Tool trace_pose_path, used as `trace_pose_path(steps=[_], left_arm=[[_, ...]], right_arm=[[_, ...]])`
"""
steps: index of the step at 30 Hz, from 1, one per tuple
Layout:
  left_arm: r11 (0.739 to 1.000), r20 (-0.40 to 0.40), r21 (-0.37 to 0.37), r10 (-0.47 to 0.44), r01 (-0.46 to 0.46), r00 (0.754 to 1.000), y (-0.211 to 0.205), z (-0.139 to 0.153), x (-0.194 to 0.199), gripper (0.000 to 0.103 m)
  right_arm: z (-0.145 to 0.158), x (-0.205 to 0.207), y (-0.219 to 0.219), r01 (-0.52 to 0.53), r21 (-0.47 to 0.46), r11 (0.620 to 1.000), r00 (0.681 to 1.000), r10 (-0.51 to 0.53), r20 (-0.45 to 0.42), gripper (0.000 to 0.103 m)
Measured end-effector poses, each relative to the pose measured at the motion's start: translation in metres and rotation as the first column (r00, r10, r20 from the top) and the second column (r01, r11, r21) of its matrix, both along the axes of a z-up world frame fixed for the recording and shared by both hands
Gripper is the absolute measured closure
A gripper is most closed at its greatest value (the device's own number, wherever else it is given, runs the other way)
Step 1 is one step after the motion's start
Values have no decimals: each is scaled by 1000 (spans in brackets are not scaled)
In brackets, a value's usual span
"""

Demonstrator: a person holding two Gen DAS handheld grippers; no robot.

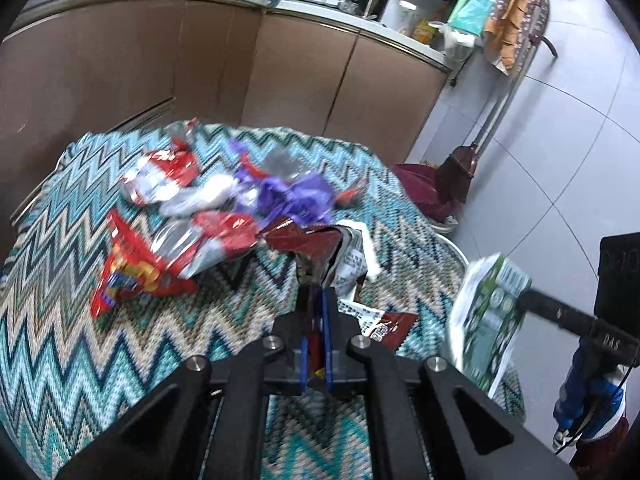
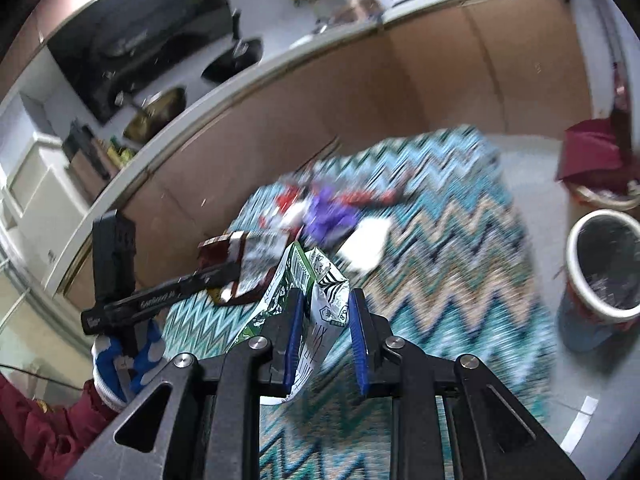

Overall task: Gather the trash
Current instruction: 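Carry the green-white package over the white bin and open the right gripper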

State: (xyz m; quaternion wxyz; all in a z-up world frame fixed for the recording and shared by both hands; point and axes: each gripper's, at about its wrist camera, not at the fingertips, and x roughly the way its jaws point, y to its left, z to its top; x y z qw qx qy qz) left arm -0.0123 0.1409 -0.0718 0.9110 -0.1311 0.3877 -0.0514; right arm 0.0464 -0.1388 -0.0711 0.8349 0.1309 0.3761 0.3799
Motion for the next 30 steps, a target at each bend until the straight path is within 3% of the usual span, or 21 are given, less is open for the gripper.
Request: trace_pose_path(steps=[4, 7, 10, 14, 17, 24, 30], left_arm=[[998, 13, 17, -68, 68, 998, -31, 17, 30, 98], [991, 24, 44, -128, 127, 991, -64, 27, 59, 98], [979, 28, 64, -197, 195, 980, -107, 33, 100, 98], [954, 3, 63, -295, 294, 956, -177, 25, 165, 98], [934, -42, 64, -350, 352, 936, -230, 8, 212, 98], [914, -155, 66, -387, 401, 909, -318, -48, 302, 98], [915, -250, 66, -371, 398, 894, -358, -102, 349, 96]], right_arm=[[22, 16, -47, 161, -10, 987, 984, -160, 75, 80], [39, 30, -78, 313, -75, 947, 941, -298, 159, 80], [48, 50, -113, 465, -132, 875, 872, -427, 238, 80], [39, 85, -147, 610, -208, 765, 784, -545, 295, 80], [22, 114, -163, 664, -267, 698, 744, -585, 323, 80], [-33, 180, -199, 698, -369, 614, 715, -627, 310, 80], [-80, 222, -223, 695, -404, 595, 711, -651, 265, 80]])
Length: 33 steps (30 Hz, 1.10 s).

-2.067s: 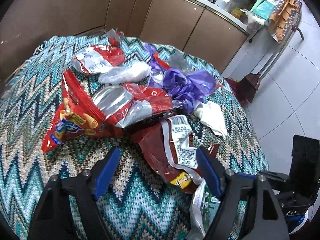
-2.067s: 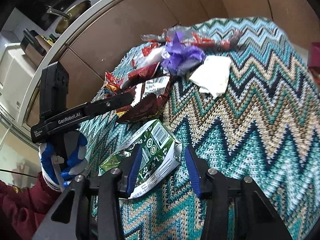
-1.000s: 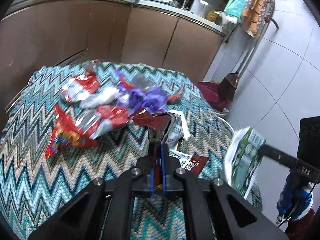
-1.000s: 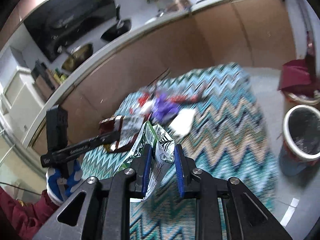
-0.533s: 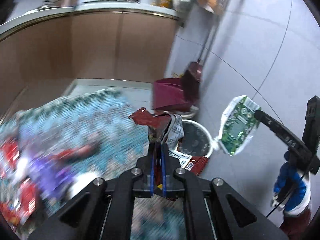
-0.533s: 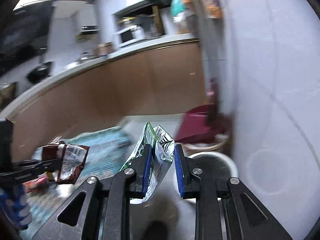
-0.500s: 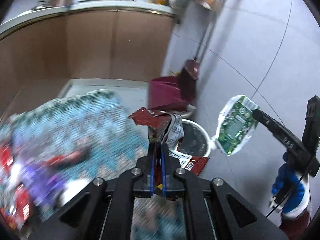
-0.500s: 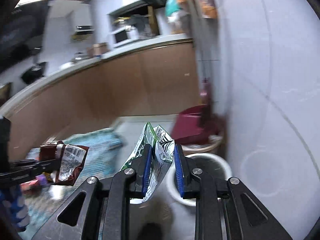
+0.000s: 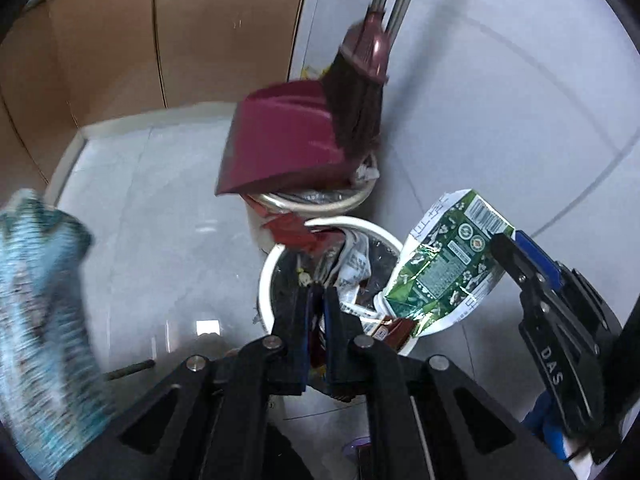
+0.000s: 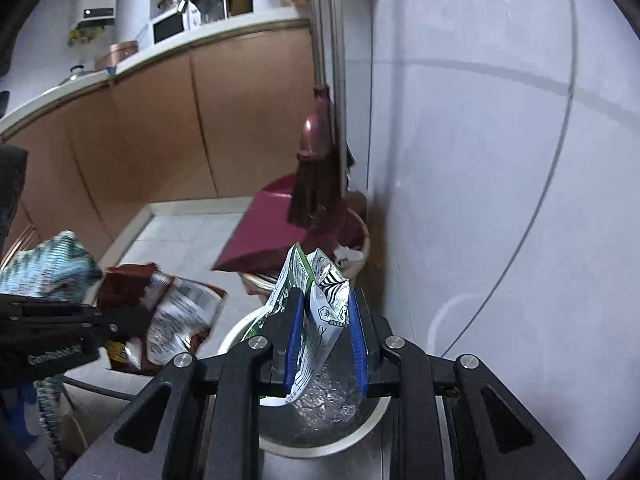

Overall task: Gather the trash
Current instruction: 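Carry the green-white package over the white bin and open the right gripper, then move both tools back over the blanket of wrappers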

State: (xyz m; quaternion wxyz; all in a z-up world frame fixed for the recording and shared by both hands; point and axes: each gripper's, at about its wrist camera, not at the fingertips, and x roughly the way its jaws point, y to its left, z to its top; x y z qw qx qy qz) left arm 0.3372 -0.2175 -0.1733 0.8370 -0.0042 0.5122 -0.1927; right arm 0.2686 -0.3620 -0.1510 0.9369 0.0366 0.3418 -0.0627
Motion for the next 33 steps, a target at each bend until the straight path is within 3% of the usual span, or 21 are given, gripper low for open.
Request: trace_pose_path(steps=[5, 7, 9, 16, 22, 27, 29, 33], left_arm=[[1000, -48, -12, -2, 1, 999, -14, -29, 22, 90], [1000, -52, -20, 1, -2, 999, -18, -35, 27, 75], [1000, -47, -20, 10, -11, 999, -19, -38, 29, 64], [997, 16, -67, 24, -22, 1000, -4, -10, 10, 63], [993, 120, -112, 55, -41, 991, 20, 43, -32, 63], [989, 276, -139, 82, -44, 958, 47, 106, -92, 63], [989, 320, -139, 84, -41, 944, 58, 127, -116, 63], [990, 387, -139, 89, -37, 918, 87, 164, -165, 63]], right_arm=[[-26, 28, -14, 14, 20, 1000, 1000, -14, -21, 80], [-31, 31, -16, 15, 30, 999, 1000, -14, -25, 79], [-33, 37, -20, 11, 41, 999, 1000, -10, -28, 70], [-20, 17, -13, 10, 45, 999, 1000, -11, 10, 55], [33, -27, 8, -1, 34, 999, 994, -3, 109, 33], [96, -76, 28, -18, -4, 1000, 979, 18, 205, 9], [123, -99, 39, -23, -19, 1000, 970, 27, 242, 3], [163, -143, 60, -53, -37, 998, 953, 62, 297, 0]])
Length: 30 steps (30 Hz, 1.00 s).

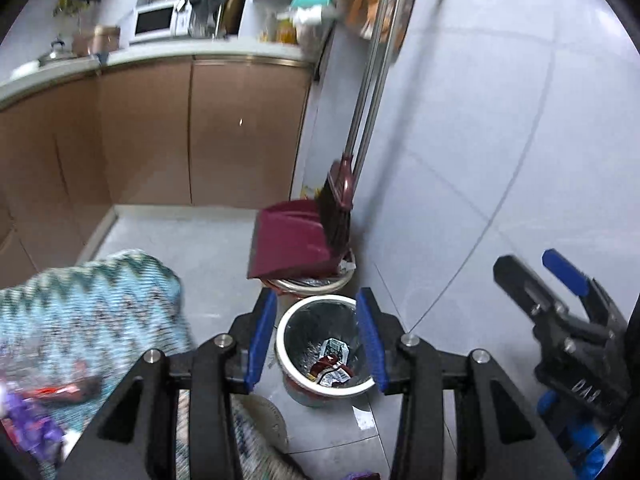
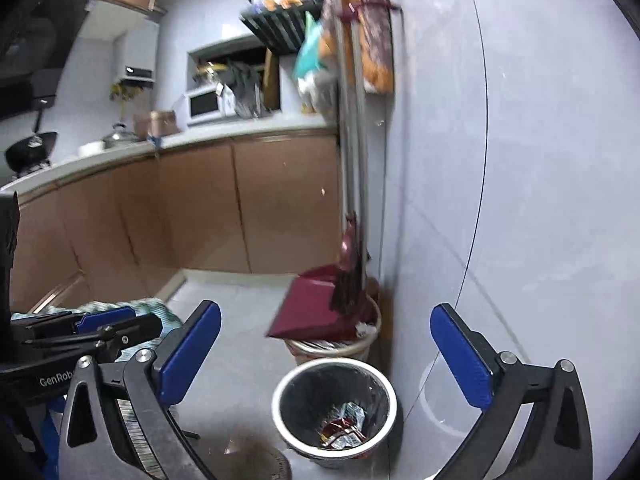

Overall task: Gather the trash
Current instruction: 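Move both tools back over the blanket of wrappers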

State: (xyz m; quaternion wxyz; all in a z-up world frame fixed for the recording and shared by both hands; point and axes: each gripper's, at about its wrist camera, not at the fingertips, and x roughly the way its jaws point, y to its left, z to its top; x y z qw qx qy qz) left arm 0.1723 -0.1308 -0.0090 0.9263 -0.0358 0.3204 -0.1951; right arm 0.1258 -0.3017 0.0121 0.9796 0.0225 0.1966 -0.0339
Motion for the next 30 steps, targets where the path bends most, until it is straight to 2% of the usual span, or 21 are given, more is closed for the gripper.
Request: trace_pose_path(steps=[3, 6, 7, 14, 18, 22, 27, 30], left_arm=[[1000, 44, 3, 14, -14, 999, 28, 18, -34, 62], [999, 93, 20, 43, -45, 995, 56, 31, -66, 43], [998, 110, 25, 55, -58, 992, 67, 34, -77, 41], [986, 174, 60, 142, -155, 974, 145, 36, -141, 38], [975, 164, 61, 199, -212, 966, 191, 23, -166, 38], [954, 128, 63, 283, -292, 951, 243, 5, -183, 38], [910, 68, 64, 406, -410, 911, 310, -22, -200, 38], [877, 15, 60, 477, -477, 879, 346, -42, -201, 38]], right_arm=[[24, -30, 19, -39, -7, 999, 999, 39, 34, 0], [38, -57, 38, -86, 2, 996, 994, 86, 68, 0], [43, -67, 46, -105, 4, 994, 991, 105, 79, 0], [60, -102, 92, -244, 21, 970, 966, 241, 89, 0], [58, -113, 118, -311, 32, 950, 949, 308, 61, 0], [43, -109, 138, -381, 86, 921, 925, 381, 13, 0], [20, -105, 164, -442, 118, 889, 892, 449, -46, 0], [8, -100, 181, -495, 146, 856, 857, 509, -81, 0]])
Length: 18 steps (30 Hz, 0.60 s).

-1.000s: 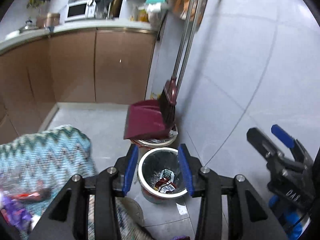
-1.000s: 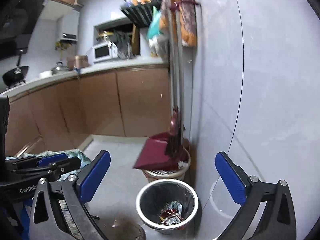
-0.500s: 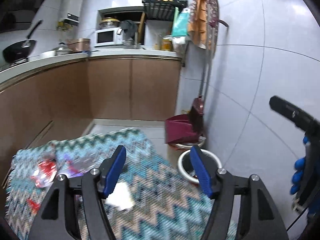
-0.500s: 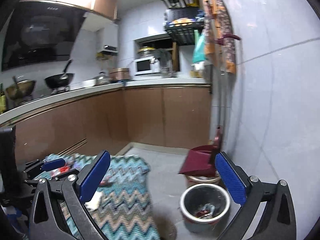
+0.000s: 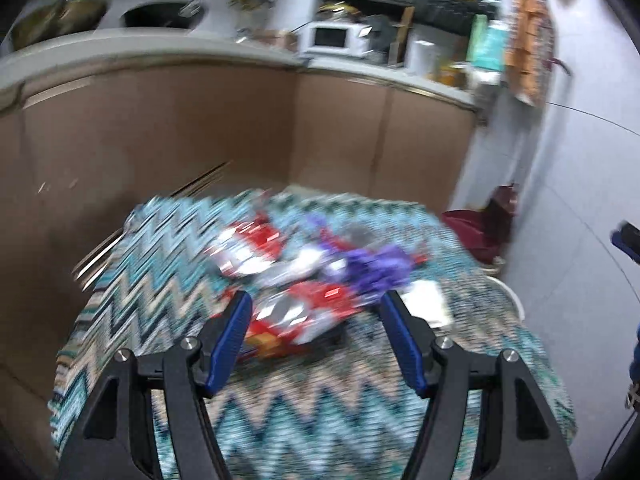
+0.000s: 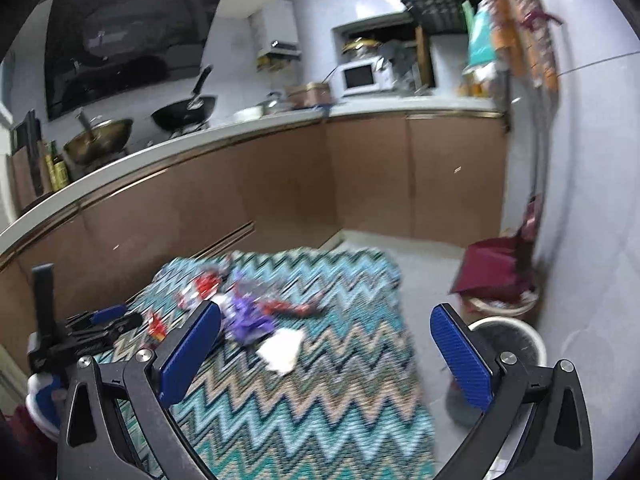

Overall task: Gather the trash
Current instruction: 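Move both tools back over the blanket of wrappers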

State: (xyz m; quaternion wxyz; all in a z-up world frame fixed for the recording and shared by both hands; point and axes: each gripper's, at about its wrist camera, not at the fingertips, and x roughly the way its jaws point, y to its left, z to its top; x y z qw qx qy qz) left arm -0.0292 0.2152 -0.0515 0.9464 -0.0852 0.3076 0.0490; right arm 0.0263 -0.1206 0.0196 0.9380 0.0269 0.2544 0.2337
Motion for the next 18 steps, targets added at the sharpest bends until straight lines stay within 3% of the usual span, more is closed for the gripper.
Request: trace_pose_path(steps=[6, 14, 18], left_arm=[[995, -70, -69, 72, -77, 995, 45, -33, 15, 38], [983, -142, -142, 96, -116, 985, 76, -75, 39, 39], [979, -149, -183, 62, -89, 987, 81, -87, 40, 58]], right_arm=[[-39, 23, 50, -162, 46, 986, 977, 167, -132, 1], [-94, 52, 137, -366, 73, 928, 880, 371, -297, 14], [-112, 68, 171, -407, 154, 900, 819, 434, -374, 15]])
